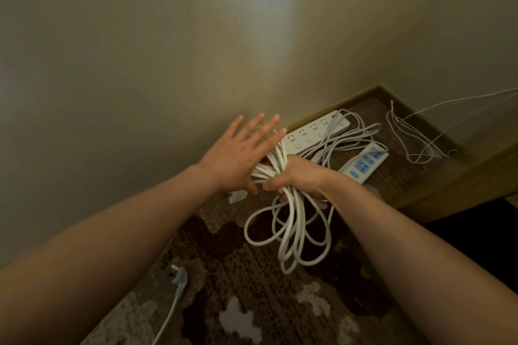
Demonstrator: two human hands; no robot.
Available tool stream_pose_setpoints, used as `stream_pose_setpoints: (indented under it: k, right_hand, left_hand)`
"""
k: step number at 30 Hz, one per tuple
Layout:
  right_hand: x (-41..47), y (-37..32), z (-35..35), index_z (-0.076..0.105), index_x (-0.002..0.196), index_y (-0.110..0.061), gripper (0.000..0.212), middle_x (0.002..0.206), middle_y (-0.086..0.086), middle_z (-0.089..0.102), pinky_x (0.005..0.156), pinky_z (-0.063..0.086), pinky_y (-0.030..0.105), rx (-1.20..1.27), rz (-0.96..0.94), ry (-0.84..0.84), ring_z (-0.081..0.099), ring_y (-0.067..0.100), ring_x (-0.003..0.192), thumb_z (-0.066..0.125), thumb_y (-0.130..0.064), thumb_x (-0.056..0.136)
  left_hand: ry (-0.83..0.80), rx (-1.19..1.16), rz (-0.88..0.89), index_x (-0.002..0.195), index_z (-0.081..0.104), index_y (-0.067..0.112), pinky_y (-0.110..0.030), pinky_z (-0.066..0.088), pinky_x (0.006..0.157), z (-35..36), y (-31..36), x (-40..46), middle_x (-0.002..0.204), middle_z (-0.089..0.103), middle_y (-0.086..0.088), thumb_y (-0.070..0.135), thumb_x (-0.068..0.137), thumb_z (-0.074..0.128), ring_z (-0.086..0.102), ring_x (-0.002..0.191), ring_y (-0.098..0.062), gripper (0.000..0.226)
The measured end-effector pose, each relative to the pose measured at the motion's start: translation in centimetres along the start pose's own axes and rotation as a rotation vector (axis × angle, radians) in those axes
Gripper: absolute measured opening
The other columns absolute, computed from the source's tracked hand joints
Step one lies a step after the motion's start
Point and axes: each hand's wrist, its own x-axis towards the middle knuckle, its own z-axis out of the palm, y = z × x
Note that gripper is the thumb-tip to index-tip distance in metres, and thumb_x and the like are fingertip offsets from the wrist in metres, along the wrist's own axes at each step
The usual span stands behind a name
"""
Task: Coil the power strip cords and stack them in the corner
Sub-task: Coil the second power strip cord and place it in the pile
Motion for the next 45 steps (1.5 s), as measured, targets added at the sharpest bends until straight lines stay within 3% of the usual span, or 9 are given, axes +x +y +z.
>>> stream_pose_setpoints:
  k: [4,8,11,14,22,27,35,39,45]
  right_hand:
    - [0.2,-0.3,0.6,0.065,0.101,0.007,0.039,0.086,0.019,0.069,0.078,0.055,0.048,-0.051,-0.017,-0.042,0.065,0.034,0.076,0.080,-0.011,0.071]
    - [-0.3,-0.5,0.4,0.066,0.087,-0.012,0.019,0.078,0.002,0.065,0.070,0.051,0.031,-0.175,-0.041,-0.069,0.063,0.016,0.070,0.080,-0.008,0.075]
    - [-0.9,-0.6,0.2,0.063,0.087,-0.017,0.021,0.079,-0.001,0.063,0.068,0.050,0.028,-0.281,-0.056,-0.062,0.061,0.011,0.069,0.078,-0.008,0.075]
    - [-1.2,-0.8,0.3,0.061,0.079,-0.022,0.021,0.074,-0.003,0.063,0.061,0.049,0.026,-0.353,-0.088,-0.028,0.060,0.007,0.061,0.074,-0.007,0.073]
    - [-1.6,-0.3,-0.2,0.060,0.089,-0.029,0.025,0.075,-0.002,0.067,0.054,0.053,0.030,-0.369,-0.069,0.119,0.065,0.009,0.060,0.071,-0.022,0.067]
    - [-2.5,2.1,0.2,0.053,0.109,-0.046,0.051,0.086,-0.005,0.069,0.054,0.051,0.021,-0.179,-0.047,0.189,0.068,0.005,0.067,0.072,-0.026,0.066]
    - [-3.2,4.0,1.4,0.049,0.100,-0.062,0.055,0.084,-0.012,0.066,0.053,0.050,0.016,-0.038,-0.096,0.320,0.068,0.004,0.071,0.072,-0.017,0.078]
    - [-3.3,4.8,1.6,0.056,0.118,-0.039,0.039,0.089,-0.014,0.066,0.061,0.048,0.018,0.006,-0.130,0.438,0.065,0.000,0.077,0.070,-0.019,0.088]
    - [-4.3,4.6,0.9,0.063,0.115,-0.026,0.030,0.088,-0.003,0.068,0.064,0.055,0.032,0.187,-0.141,0.482,0.065,0.009,0.074,0.068,-0.010,0.090]
  left_hand:
    - [-0.050,-0.037,0.061,0.149,0.010,0.019,-0.045,-0.002,0.117,0.1,-0.6,0.4,0.158,0.016,-0.004,0.064,0.071,0.059,0.001,0.147,-0.021,0.102]
    - [-0.058,-0.245,0.050,0.140,0.033,0.022,-0.041,0.014,0.115,0.4,-0.1,0.6,0.136,0.047,-0.002,0.051,0.076,0.058,0.040,0.130,-0.020,0.075]
    - [-0.096,-0.304,0.011,0.131,0.041,0.029,-0.036,0.033,0.093,0.3,0.5,0.9,0.122,0.053,0.003,0.052,0.071,0.060,0.049,0.110,-0.021,0.066]
    - [-0.121,-0.332,-0.050,0.110,0.051,0.033,-0.032,0.030,0.076,-0.1,0.7,0.8,0.104,0.055,0.004,0.045,0.071,0.060,0.050,0.097,-0.022,0.042]
    - [-0.040,-0.279,-0.179,0.095,0.058,0.023,-0.037,0.040,0.079,-0.2,-1.2,0.4,0.111,0.050,-0.003,0.042,0.073,0.064,0.049,0.098,-0.026,0.030]
    - [-0.049,-0.273,-0.151,0.083,0.053,0.023,-0.032,0.040,0.062,-0.7,-1.5,1.7,0.084,0.064,-0.003,0.034,0.075,0.061,0.059,0.080,-0.029,0.016]
    - [-0.073,-0.215,-0.055,0.086,0.053,0.022,-0.030,0.036,0.057,-2.7,-1.6,3.2,0.082,0.063,-0.006,0.033,0.080,0.056,0.060,0.075,-0.031,0.013]
    - [-0.024,-0.200,0.008,0.088,0.051,0.022,-0.037,0.047,0.067,-2.9,-1.8,4.0,0.088,0.062,-0.004,0.036,0.082,0.055,0.059,0.081,-0.029,0.015]
    - [0.048,-0.113,0.083,0.089,0.052,0.024,-0.033,0.037,0.070,-2.9,-1.4,6.5,0.092,0.065,-0.002,0.043,0.080,0.056,0.061,0.085,-0.027,0.021]
